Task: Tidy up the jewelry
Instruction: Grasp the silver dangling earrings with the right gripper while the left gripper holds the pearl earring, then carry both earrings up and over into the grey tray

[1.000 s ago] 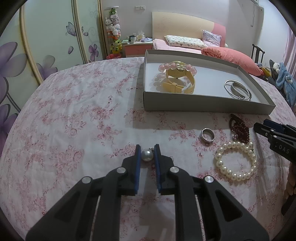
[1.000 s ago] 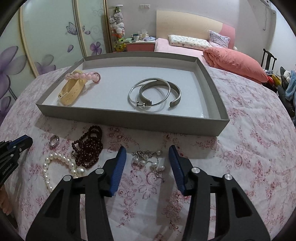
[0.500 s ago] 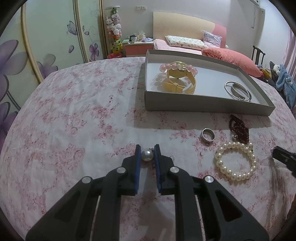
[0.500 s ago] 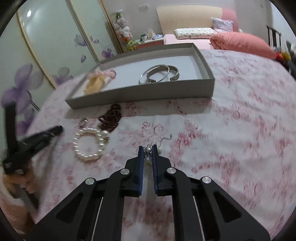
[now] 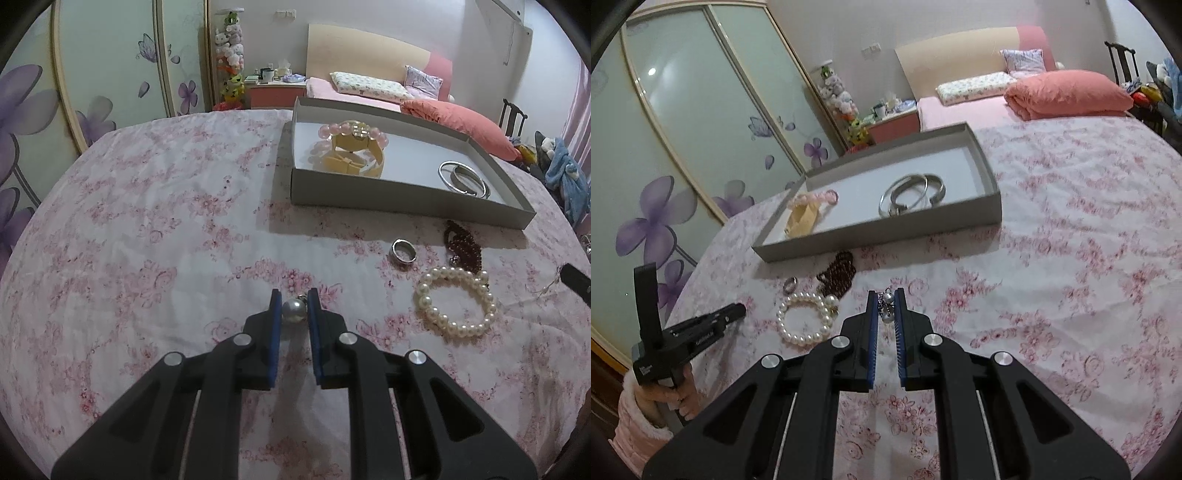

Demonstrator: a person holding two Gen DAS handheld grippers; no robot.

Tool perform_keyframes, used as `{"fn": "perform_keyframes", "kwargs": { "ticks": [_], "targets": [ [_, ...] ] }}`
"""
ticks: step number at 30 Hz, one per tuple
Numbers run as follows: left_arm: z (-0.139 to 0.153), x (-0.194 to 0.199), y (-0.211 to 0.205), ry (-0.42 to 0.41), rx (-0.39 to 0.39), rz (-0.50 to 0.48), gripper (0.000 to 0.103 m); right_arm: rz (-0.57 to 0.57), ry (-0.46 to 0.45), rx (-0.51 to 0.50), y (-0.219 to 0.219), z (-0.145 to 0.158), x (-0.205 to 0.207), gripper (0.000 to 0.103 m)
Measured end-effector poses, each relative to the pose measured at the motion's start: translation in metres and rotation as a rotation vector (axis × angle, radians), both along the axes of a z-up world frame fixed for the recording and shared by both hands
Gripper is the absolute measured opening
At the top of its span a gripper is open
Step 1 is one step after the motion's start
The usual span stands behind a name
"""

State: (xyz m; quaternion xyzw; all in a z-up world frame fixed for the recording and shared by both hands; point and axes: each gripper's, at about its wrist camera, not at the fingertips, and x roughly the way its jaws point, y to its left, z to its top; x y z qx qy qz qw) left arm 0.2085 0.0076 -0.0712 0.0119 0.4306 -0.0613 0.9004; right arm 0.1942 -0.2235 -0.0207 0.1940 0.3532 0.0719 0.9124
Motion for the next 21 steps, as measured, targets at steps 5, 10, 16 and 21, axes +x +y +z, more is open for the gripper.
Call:
{"fn": "perform_keyframes", "kwargs": {
  "ticks": [5,10,16,21],
  "targets": [
    [0.006,-0.004,0.0,-0.018,-0.017,-0.003,0.015,0.001,-0.043,-0.018,0.003,0.013,-0.002,0.01],
    [0.014,-0.01,-0.002,-0.049,-0.023,-0.007,0.015,0.011,-0.083,-0.038,0.009,0.021,-0.005,0.01],
    [0.03,-0.022,-0.007,-0.13,-0.011,-0.006,0.015,0.036,-0.151,-0.079,0.022,0.032,-0.012,0.01],
    [0.045,-0.034,-0.014,-0.219,0.01,-0.014,0.015,0.048,-0.205,-0.107,0.032,0.041,-0.017,0.01]
  ]
}}
